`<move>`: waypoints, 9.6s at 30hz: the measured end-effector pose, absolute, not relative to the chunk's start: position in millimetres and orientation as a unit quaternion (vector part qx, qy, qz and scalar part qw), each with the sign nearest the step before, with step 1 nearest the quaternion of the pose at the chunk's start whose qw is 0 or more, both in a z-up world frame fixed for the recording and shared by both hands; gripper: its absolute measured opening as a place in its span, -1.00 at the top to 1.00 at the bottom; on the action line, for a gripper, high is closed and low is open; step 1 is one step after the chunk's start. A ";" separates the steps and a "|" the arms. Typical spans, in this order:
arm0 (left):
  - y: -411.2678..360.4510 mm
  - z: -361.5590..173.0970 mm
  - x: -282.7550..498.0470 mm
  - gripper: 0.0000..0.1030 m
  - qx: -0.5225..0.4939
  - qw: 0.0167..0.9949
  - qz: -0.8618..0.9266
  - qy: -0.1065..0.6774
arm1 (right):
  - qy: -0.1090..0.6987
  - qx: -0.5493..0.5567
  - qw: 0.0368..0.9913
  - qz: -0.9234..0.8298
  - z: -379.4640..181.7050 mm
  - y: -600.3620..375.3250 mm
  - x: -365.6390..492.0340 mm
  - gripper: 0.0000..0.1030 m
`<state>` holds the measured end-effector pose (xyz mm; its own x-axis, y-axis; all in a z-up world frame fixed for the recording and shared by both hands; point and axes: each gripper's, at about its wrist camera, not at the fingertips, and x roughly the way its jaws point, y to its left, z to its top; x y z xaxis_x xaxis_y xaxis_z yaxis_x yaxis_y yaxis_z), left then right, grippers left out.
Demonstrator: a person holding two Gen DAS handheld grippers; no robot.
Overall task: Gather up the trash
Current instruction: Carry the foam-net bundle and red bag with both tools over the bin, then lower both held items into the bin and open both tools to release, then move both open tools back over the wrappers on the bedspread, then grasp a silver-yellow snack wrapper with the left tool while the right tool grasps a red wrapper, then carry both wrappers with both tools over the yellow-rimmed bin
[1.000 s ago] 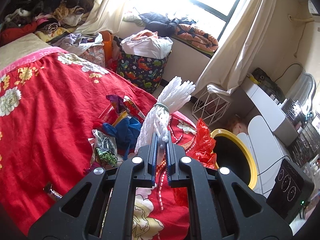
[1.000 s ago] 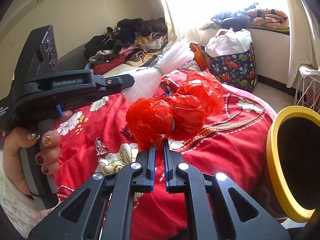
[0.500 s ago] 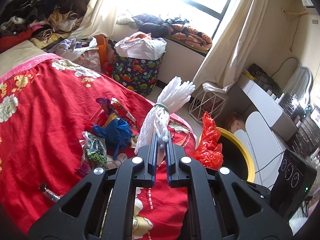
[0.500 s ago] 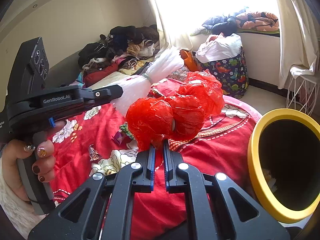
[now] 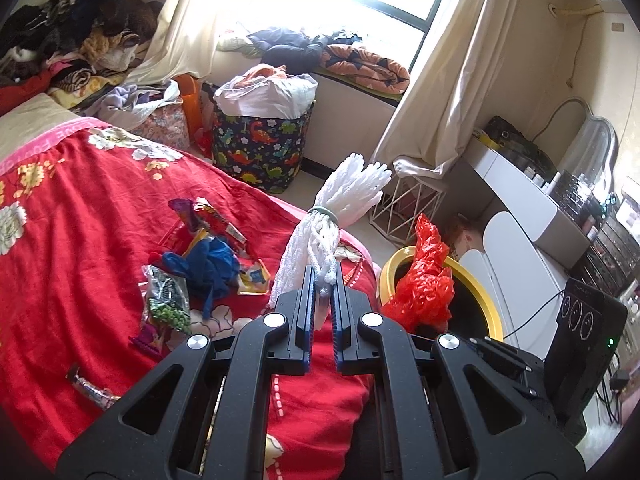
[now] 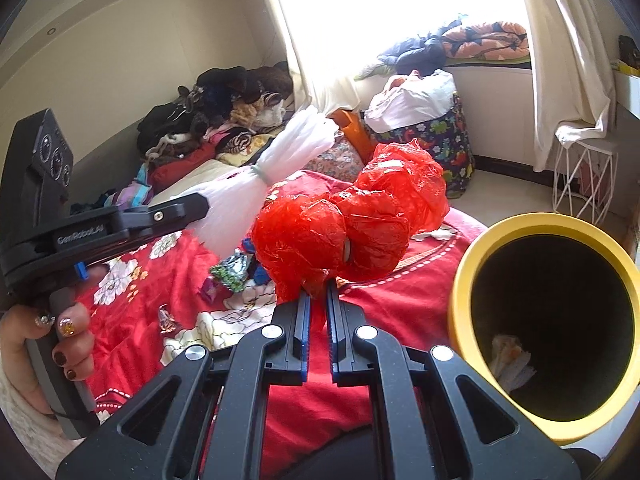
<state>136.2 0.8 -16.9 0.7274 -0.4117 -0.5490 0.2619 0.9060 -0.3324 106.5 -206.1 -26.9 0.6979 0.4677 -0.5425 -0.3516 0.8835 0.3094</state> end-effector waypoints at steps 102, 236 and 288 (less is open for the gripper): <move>-194.3 -64.8 178.1 0.93 -0.019 0.882 -0.263 0.389 | 0.355 0.187 0.914 0.066 -71.3 -358.9 87.3 0.86; 94.4 -125.3 166.9 0.49 -0.135 0.885 -0.068 0.440 | 0.406 -0.029 0.873 0.268 -68.6 -28.0 301.5 -0.37; 27.2 -57.4 133.7 0.71 -0.137 0.898 -0.164 0.385 | 0.348 0.122 0.900 0.234 -18.7 -178.8 165.6 0.76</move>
<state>133.7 27.2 -57.4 0.6496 -0.3995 -0.6468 0.1881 0.9088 -0.3724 165.6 -178.8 -18.7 0.6484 0.5054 -0.5694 -0.3350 0.8610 0.3828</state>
